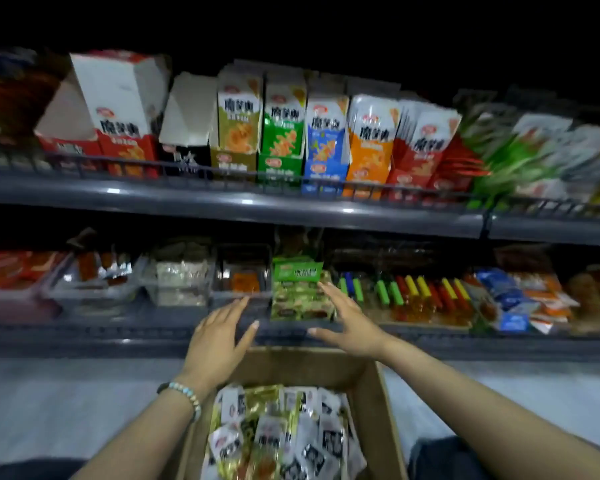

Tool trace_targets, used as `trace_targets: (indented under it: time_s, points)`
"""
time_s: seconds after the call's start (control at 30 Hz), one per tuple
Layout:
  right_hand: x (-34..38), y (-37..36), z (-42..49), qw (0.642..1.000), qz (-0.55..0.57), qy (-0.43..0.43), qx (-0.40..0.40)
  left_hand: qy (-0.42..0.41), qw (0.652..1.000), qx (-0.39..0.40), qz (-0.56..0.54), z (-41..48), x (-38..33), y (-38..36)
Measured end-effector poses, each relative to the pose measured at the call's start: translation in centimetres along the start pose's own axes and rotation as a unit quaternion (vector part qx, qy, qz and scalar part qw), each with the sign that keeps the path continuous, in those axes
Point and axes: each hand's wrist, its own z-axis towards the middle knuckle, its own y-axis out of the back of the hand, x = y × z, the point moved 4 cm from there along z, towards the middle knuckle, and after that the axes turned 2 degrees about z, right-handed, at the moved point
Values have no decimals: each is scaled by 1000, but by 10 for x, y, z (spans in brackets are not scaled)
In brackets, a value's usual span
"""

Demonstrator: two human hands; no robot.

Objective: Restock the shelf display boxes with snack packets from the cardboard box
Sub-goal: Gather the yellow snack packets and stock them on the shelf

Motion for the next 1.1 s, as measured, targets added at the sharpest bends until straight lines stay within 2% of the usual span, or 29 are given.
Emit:
trace_targets:
  time_s: [0.2, 0.4, 0.53, 0.8, 0.93, 1.1]
  points:
    - [-50, -93, 2, 992, 20, -78, 100, 83, 994, 62, 46, -25, 59, -59]
    - [-76, -169, 10, 973, 97, -146, 149, 117, 988, 89, 36, -47, 98, -93]
    - [-96, -204, 9, 949, 196, -214, 123, 113, 989, 100, -5, -53, 105, -112]
    - [-143, -254, -4, 848, 338, -402, 68, 138, 986, 73, -52, -58, 108, -137]
    - [-152, -273, -1, 824, 356, -438, 46, 141, 988, 35, -56, -60, 107, -140]
    - [-140, -296, 8, 800, 388, -454, 48, 136, 988, 28, -70, -60, 111, -144]
